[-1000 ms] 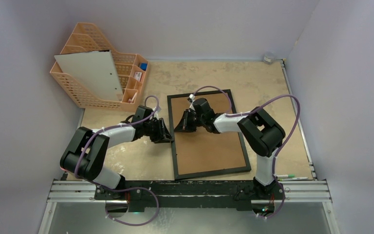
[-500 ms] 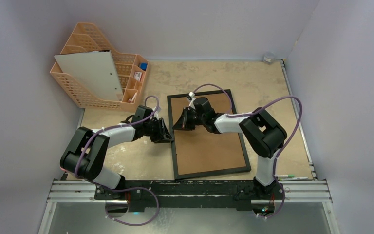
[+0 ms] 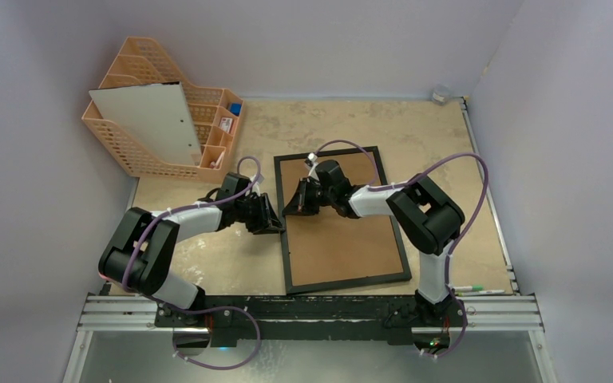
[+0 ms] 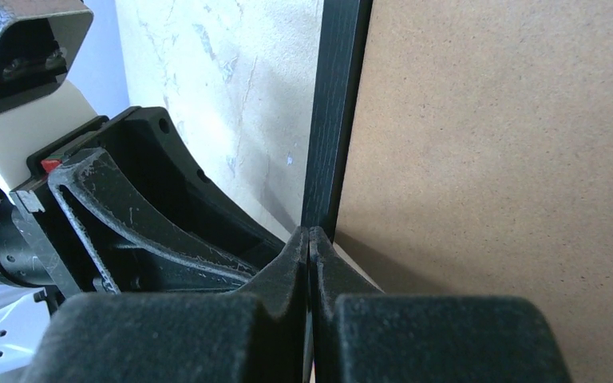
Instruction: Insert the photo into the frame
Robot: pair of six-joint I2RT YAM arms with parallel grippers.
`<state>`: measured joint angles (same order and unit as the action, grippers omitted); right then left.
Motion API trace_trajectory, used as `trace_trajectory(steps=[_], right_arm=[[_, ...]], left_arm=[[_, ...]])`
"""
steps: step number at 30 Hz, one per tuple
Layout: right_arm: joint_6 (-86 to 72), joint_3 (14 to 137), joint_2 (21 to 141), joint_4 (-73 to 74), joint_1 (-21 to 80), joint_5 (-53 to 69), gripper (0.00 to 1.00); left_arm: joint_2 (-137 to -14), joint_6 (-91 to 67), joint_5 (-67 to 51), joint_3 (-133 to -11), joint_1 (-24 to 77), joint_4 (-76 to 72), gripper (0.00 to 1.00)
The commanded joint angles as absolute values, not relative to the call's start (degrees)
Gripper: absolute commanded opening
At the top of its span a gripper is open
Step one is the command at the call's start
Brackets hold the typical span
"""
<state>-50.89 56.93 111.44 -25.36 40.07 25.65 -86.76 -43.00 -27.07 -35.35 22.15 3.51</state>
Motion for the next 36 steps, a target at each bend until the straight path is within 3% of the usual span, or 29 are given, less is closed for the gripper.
trace_trajectory(steps=[1, 9, 36], right_arm=[[-48.91, 57.15, 113.44, -21.53, 40.25, 27.66, 0.01], [-47.48, 54.88, 114.12, -20.51, 40.28, 28.43, 0.01], [-55.59, 56.95, 116.70, -6.52, 37.46, 12.18, 0.00]], left_arm=[[-89.10, -41.40, -20.84, -34.01, 21.80, 8.92, 0.27], [-89.42, -41.48, -20.51, -34.11, 21.80, 9.05, 0.26], [-89.47, -41.31, -20.13, -33.99, 21.80, 9.63, 0.25]])
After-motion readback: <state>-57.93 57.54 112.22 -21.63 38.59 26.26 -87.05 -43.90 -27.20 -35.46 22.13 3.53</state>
